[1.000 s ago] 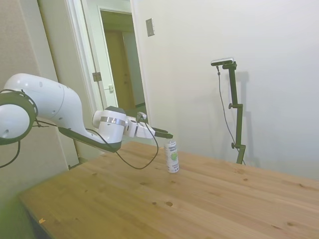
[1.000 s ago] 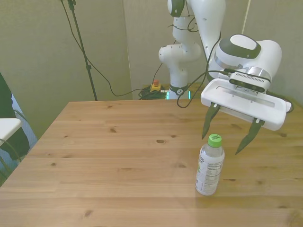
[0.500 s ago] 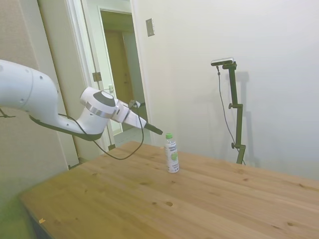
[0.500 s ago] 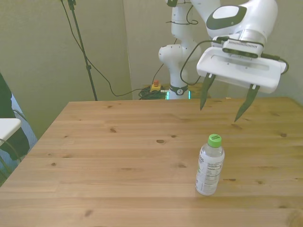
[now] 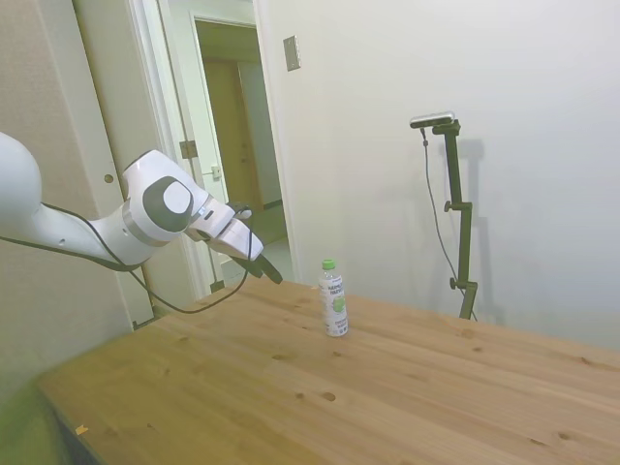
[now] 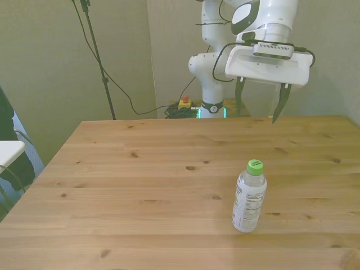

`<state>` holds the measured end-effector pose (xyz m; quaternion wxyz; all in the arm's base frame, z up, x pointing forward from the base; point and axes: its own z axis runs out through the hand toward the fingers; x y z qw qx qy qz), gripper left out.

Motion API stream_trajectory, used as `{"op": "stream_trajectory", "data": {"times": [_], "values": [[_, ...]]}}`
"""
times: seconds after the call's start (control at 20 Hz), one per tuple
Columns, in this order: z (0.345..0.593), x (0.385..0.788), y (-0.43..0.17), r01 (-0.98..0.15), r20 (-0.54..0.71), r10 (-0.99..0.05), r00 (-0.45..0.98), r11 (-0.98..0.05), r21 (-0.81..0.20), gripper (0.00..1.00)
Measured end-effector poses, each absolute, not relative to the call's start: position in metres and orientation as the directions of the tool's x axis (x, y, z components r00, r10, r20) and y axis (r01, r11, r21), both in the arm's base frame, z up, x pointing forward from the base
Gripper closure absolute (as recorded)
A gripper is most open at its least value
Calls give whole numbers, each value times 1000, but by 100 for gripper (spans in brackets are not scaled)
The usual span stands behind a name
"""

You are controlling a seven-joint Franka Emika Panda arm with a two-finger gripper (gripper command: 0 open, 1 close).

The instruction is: Stand the water bottle

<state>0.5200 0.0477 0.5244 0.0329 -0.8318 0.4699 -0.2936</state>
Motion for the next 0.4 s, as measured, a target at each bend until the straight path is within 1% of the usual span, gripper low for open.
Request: {"op": "stream_trajectory", "data": {"times": [0.15,0.25,0.4], "values": [[536,500,33,-762,394,-795,462,-583,-283,0],[538,488,31,-757,352,-787,507,-601,-255,0],[541,476,33,-739,299,-774,558,-628,-245,0]]}}
